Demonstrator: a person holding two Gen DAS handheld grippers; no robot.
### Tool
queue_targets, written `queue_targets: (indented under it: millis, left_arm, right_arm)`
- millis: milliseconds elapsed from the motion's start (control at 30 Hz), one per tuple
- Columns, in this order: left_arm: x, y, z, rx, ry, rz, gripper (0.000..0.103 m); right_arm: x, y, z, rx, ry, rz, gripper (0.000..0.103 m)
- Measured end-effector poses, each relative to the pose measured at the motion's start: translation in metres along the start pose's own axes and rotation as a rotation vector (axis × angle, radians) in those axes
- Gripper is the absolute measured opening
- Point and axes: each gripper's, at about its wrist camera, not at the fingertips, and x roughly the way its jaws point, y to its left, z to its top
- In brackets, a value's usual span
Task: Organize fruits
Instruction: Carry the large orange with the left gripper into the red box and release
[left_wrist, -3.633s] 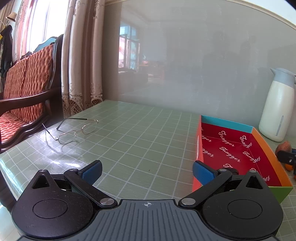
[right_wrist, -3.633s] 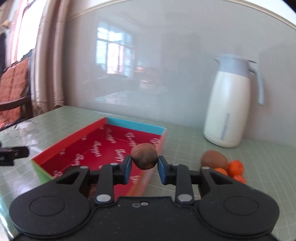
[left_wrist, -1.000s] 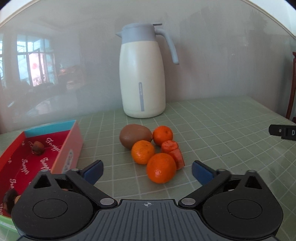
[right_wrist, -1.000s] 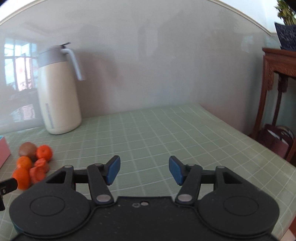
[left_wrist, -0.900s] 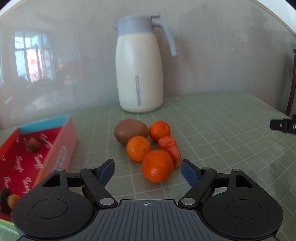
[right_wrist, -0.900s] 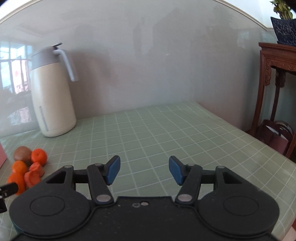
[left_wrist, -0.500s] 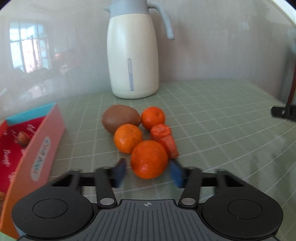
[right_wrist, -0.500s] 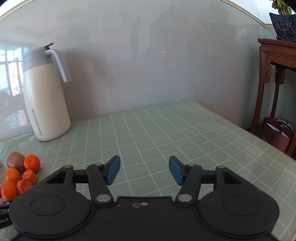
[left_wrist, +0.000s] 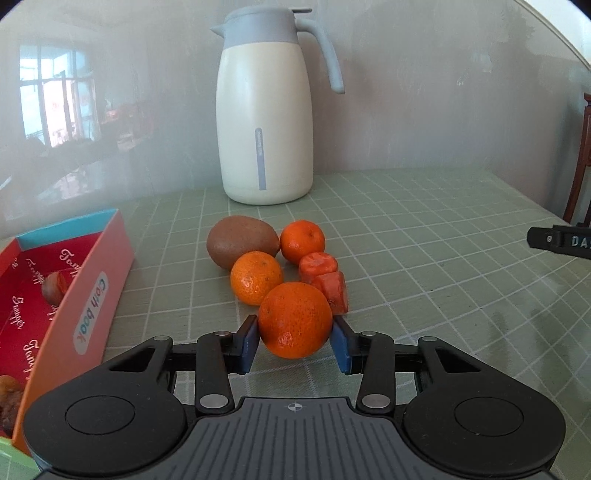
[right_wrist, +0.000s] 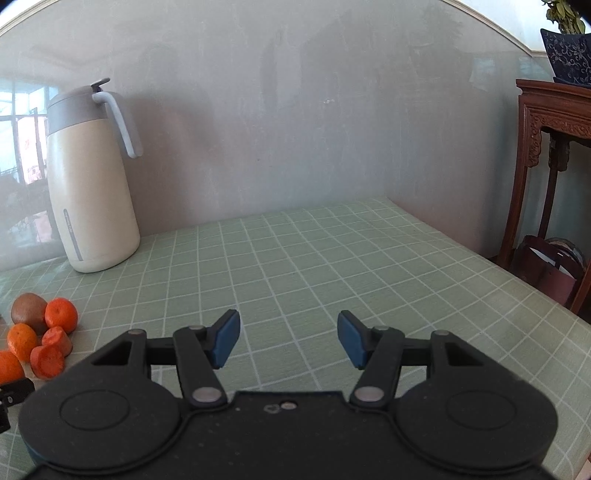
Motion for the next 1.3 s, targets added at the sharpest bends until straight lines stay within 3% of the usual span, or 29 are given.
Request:
queue_targets:
  millis: [567, 1300]
  left_arm:
    - [-0.041, 0.046, 0.001, -0.039, -0.074, 0.043, 0.042]
    - [-0.066, 0.110, -0.007, -0.108, -0.101, 0.142, 0.042]
  right_arm:
    - [-0.009, 0.033, -0.004, -0.053, 0.006, 0.037, 0.058]
    - [-0.019, 0.084, -0.004, -0.103, 0.001, 0.113, 0.058]
